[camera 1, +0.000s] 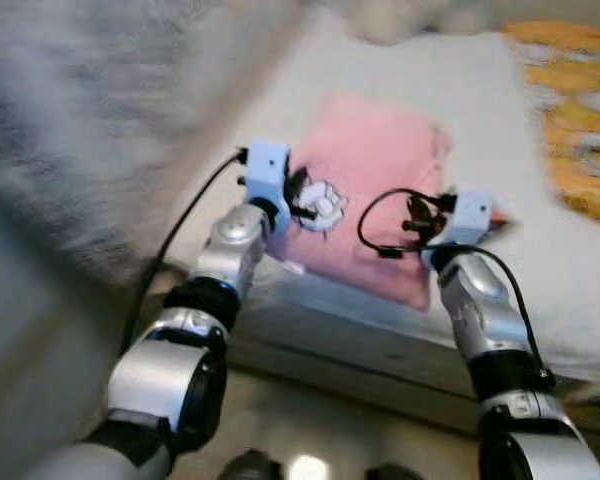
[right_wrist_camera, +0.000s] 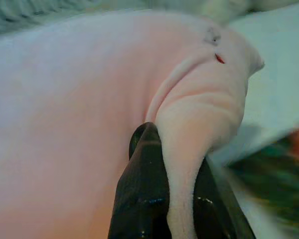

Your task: Clean up the room

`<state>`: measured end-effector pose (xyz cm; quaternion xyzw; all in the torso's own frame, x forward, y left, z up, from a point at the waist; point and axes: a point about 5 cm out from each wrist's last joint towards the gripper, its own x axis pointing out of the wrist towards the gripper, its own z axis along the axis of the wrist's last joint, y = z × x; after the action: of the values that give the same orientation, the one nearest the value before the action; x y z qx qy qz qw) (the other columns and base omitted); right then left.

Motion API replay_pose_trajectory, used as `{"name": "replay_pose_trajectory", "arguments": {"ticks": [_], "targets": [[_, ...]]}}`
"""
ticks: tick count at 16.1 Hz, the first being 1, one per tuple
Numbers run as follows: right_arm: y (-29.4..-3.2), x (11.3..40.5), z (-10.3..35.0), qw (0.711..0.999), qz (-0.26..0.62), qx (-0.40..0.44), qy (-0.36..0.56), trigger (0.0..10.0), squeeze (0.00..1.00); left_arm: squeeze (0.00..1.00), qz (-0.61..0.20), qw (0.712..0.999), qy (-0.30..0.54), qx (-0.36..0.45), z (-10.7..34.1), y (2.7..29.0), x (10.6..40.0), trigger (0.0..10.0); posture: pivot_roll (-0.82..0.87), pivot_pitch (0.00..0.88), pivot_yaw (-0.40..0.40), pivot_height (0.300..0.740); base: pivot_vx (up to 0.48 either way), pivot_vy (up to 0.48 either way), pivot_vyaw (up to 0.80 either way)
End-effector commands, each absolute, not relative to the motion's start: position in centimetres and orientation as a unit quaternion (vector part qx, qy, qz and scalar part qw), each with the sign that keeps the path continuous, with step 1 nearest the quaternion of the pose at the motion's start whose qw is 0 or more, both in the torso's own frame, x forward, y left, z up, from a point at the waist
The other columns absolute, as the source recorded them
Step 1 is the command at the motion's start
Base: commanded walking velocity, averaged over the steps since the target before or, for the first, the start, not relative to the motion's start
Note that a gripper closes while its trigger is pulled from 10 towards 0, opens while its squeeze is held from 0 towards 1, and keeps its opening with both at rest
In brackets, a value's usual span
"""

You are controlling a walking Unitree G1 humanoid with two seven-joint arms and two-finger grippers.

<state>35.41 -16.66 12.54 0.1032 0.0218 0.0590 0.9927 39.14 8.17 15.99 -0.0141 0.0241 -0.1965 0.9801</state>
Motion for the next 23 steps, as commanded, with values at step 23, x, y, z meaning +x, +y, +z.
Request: {"name": "replay_pose_trajectory", "arguments": {"ticks": [23], "targets": [[-17.8, 34.4, 11.2, 0.995, 0.051, 0.075, 0.034, 10.0, 0.0, 0.0, -0.156, 0.988, 0.013, 0.007, 16.4, 7.2, 39.3, 10.0, 0.0, 0.0, 0.034, 0.74, 0.412, 0.021, 0.0]]}}
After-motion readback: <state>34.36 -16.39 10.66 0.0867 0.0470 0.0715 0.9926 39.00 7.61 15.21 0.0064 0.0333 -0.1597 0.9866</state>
